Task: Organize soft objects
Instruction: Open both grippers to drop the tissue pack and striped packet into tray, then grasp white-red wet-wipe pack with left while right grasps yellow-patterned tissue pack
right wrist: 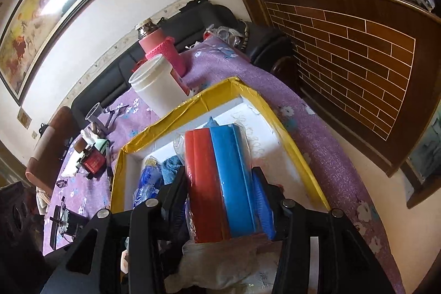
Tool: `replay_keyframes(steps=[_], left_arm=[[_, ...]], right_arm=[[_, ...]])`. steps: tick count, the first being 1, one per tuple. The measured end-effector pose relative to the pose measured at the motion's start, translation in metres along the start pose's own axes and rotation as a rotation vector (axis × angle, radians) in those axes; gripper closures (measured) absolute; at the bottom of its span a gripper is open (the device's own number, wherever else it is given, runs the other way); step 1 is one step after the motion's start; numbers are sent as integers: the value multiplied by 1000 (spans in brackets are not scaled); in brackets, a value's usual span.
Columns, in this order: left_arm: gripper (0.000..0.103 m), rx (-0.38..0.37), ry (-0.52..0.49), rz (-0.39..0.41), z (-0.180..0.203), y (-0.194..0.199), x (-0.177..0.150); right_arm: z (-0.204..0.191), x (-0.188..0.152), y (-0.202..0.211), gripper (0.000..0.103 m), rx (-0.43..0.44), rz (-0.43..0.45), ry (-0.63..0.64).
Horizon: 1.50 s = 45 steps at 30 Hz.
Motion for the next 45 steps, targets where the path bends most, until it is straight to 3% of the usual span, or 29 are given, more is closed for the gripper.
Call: replay_keyframes(steps=[4,5,16,21,29,34,43,44,45], left_arm=[[41,-15,30,20,-4,10,2],[41,-14,31,24,-4,12,3],[41,-29,52,51,-17,59,-22],[41,-19,66,59,-38,92,-51],[36,143,82,121,-102,139,-84],[36,133,176,61,-142,120,-75],[38,187,186,-42,-162,59,-49],[55,190,192,-65,-164,50,-49],[66,196,193,-84,-166,44,-51]], right_arm=[[-1,3,8,29,6,38,1],[-1,4,11,28,11,53,0],[-2,15,39,28,48,203,-16],[-13,8,40,27,69,175,-9],[-78,-47,77,27,215,120,145],[-111,-85,85,27,287,70,228],[-125,-112,87,27,328,25,325],[-126,-113,88,27,344,18,333],[-128,-115,88,27,368,6,347]])
Point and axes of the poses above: each gripper's, at about its wrist camera, not at the fingertips, and y roughly against the way its jaws point, z to its right, x to its top, the point moved 6 cm from there along -y, roughly the way its jaws point, and after that the axes turned 4 degrees about -x, right-handed, at the moved point
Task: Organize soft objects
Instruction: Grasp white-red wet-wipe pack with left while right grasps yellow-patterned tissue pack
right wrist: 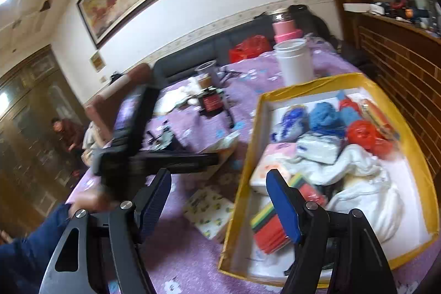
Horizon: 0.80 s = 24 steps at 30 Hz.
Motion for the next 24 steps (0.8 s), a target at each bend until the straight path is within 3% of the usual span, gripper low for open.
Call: replay_keyframes(steps=[4,6,11,16,20,24], left_arm=[[68,7,-13,16,1,4,-9],[68,-28,-6,8,0,17,-23],[68,-54,-27,39,-14,65,-75],[68,0,16,70,-58,103,-135],[67,35,80,68,-95,114,-158],[67,42,105,78,-113,117,-166]], right_arm=[[-12,-5,-4,24,51,-45,58],[-21,-9,-10,23,65,-84,118],[-50,-31,-36,21,63,-230,363],[-58,-40,-76,21,24,-382,544],[-54,-40,-113,21,-56,-487,676],[-57,-48,-133,23,-73,-595,747]])
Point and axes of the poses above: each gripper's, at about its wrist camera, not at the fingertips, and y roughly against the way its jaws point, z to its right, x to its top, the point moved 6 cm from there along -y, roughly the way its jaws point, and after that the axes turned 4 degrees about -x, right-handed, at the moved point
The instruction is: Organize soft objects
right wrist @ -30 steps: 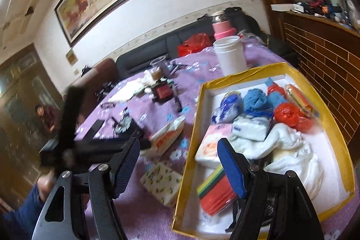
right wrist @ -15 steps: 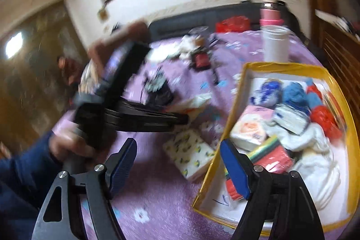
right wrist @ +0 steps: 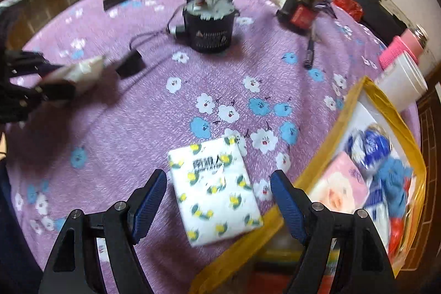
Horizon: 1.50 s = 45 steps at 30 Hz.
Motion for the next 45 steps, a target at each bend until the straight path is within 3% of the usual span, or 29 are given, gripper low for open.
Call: replay_keyframes(steps=[1,3,7,11,15,19,24,25,31,36,40,45], left_arm=[[67,-8,-6,0,0,0,0],[66,-9,-19,4,0,0,-1],[65,-27,-30,0,2,-4,1],[62,-15,-38,25,5,-10,4],[66,17,-40,57,6,-9,2],[67,22,-38,77,5,-6,1],[67,15,-13,112,2,0,5],[67,18,-12,125,3,2,6],[67,48,1,221,5,21,18],[67,116,-17,309,14,36,33],[67,190,-62,356,27,37,40],[67,225,-99,388,41,37,42]], right_arm=[[-3,0,-5,41,8,-28,11],[-9,2,-6,46,5,-32,-2],[-42,6,7,47,34,24,-55],[-65,12,9,47,-19,96,-214],[-73,13,7,46,21,141,-328],[-83,11,12,38,30,160,-316],[-88,3,6,42,29,154,-329],[-86,3,7,47,23,170,-339],[-83,8,42,47,-13,312,-392],[-77,12,74,47,-64,445,-447],[-77,11,80,47,-65,480,-461],[-73,7,79,47,-57,479,-491]])
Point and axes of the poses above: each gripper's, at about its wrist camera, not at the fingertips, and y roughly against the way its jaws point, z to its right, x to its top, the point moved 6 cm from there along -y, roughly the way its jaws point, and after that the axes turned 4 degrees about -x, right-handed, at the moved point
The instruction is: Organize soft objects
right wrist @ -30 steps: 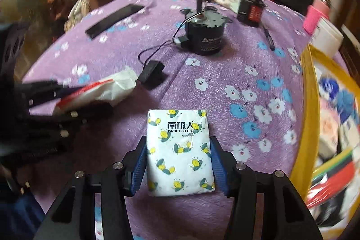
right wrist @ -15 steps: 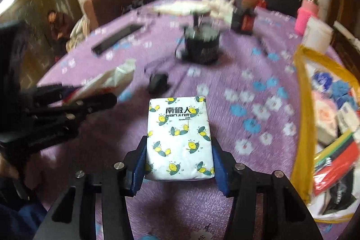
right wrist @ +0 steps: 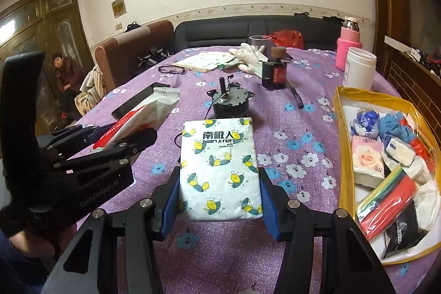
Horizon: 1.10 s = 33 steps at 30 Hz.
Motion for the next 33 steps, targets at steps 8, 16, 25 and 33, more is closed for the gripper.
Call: replay_keyframes(steps=[8,16,25,33], left_arm=[[67,28,-61,54,17,7,7],[67,25,-84,55,26,7,8],[67,25,-109,54,36,7,9],[67,25,-127,42,43,3,8]], right_arm=[[17,5,11,47,-14,36,-48],[29,7,21,47,-25,58,-69],[41,8,22,47,-24,64,-97],[50,5,22,47,-24,62,-118]])
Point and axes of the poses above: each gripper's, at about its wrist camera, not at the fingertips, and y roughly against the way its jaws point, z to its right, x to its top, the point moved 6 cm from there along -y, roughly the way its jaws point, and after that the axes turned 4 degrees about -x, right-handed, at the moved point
